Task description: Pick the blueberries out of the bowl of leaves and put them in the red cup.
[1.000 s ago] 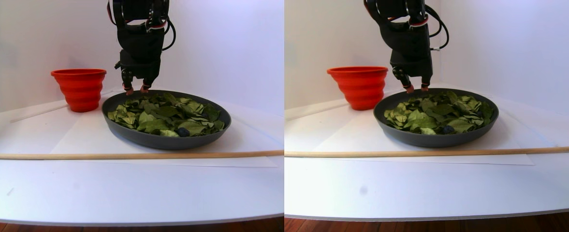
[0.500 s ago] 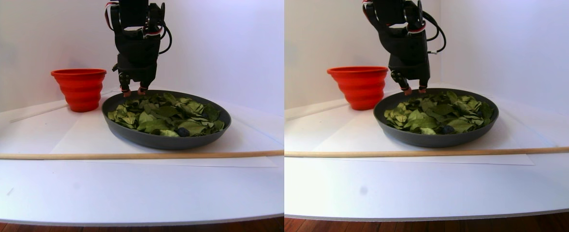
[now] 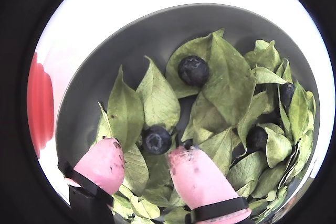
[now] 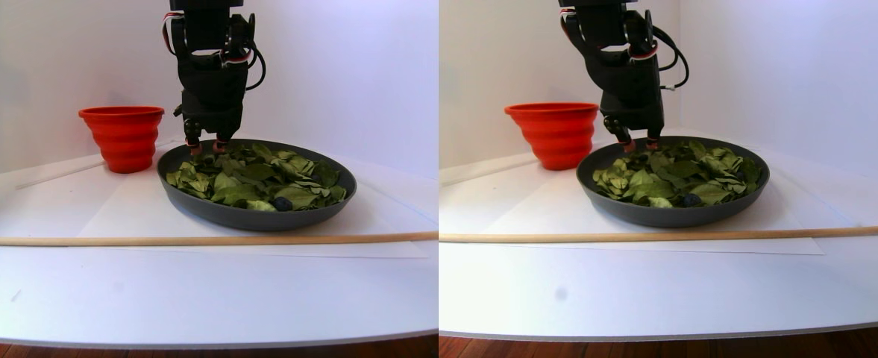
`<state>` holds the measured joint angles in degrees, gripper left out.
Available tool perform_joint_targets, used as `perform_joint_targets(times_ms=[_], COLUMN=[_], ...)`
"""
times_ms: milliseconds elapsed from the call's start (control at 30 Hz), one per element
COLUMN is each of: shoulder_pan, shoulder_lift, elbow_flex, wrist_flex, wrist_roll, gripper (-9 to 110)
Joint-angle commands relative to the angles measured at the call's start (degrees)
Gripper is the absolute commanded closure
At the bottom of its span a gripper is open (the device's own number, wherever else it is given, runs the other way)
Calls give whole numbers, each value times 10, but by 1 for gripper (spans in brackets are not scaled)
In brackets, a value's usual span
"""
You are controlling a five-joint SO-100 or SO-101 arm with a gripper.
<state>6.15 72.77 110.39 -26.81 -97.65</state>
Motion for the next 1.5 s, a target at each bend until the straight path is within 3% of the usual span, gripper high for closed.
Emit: perform_joint_targets(times_ms=[0, 1467], shoulder_pan=[11, -4], shoulder_lift=[10, -42], elbow_flex=[-36, -76], wrist_flex=[-11, -27], wrist_roll=[4, 23], gripper=[85, 84])
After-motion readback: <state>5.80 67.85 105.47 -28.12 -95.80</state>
